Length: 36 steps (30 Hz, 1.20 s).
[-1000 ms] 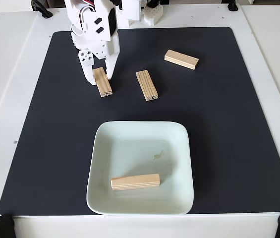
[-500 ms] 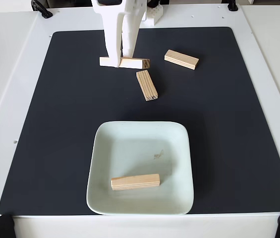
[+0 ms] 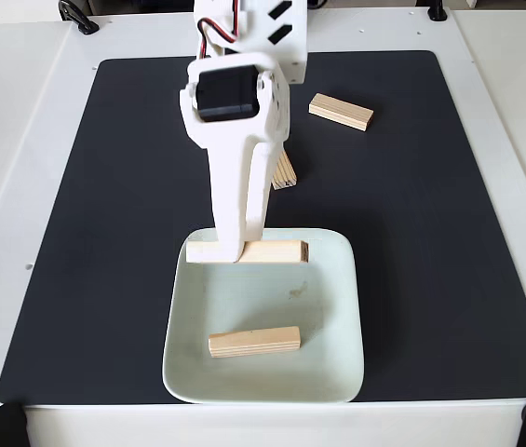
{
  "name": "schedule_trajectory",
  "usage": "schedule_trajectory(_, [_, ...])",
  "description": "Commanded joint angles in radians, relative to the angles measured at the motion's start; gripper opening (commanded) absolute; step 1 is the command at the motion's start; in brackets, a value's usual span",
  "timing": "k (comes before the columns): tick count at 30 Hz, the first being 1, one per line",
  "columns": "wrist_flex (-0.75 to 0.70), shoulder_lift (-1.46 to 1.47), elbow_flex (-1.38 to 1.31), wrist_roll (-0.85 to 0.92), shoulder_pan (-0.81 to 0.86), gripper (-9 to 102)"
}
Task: Pick up the wooden block and place them on the plate.
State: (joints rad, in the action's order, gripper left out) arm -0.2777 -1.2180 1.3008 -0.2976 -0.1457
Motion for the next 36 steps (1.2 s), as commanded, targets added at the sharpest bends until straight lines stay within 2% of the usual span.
schedule_trajectory(1, [0.055, 0.1, -0.178, 0.008, -0.023, 0])
schedule_trajectory(11, [0.061, 0.373, -0.43, 0.083, -0.048, 0])
schedule_trajectory(32, [0.049, 0.383, -0.414, 0.084, -0.052, 0])
schedule_trajectory(36, [0.048, 0.382, -0.414, 0.152, -0.052, 2])
